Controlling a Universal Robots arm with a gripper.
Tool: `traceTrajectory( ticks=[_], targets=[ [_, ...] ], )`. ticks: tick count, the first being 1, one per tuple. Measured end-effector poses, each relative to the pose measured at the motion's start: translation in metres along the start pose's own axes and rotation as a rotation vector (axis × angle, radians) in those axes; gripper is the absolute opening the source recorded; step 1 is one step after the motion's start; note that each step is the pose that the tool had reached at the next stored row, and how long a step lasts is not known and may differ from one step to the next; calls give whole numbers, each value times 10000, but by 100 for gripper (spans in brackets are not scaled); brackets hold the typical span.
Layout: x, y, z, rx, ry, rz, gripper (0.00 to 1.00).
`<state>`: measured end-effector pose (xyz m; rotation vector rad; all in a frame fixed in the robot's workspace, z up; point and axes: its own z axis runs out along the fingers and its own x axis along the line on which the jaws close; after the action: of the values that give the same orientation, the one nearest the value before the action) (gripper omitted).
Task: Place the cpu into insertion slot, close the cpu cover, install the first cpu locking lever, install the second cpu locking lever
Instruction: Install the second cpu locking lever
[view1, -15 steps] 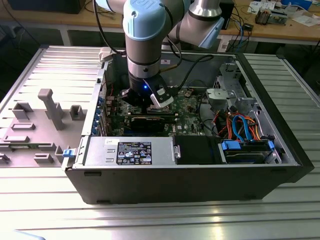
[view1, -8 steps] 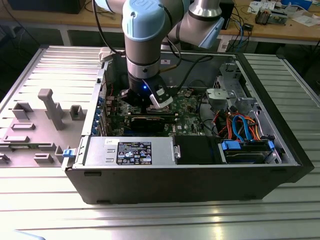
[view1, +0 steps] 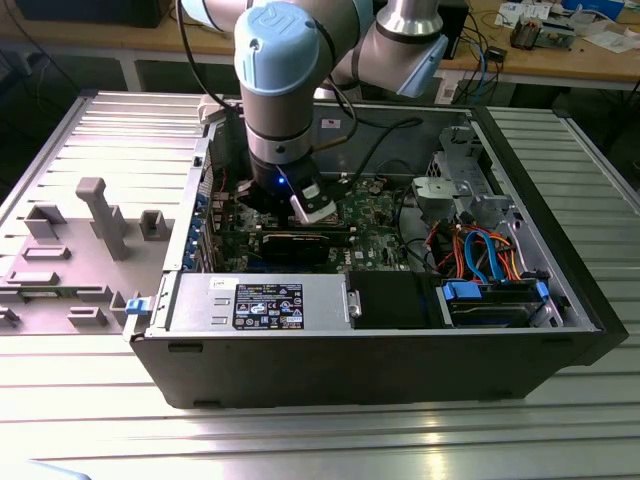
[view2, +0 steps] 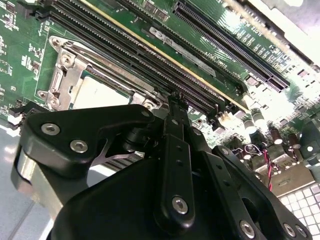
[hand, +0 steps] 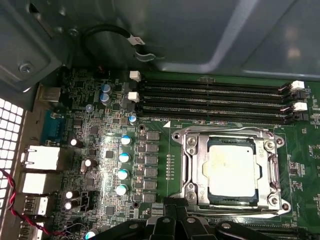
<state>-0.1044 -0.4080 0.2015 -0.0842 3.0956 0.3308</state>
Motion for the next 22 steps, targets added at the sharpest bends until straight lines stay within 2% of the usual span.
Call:
traceTrajectory(
  ticks=[9,14,16,17,20,22],
  targets=[
    [2,7,8,-120,-7,4,11],
    [2,10,17,-287,-17,9,11],
    [2,9,27,-377,-23,11,11],
    [2,9,31,-396,-27,11,11],
    [2,7,32,-375,-21,10,11],
    [1,16,-7,-342,-19,10,11]
  ],
)
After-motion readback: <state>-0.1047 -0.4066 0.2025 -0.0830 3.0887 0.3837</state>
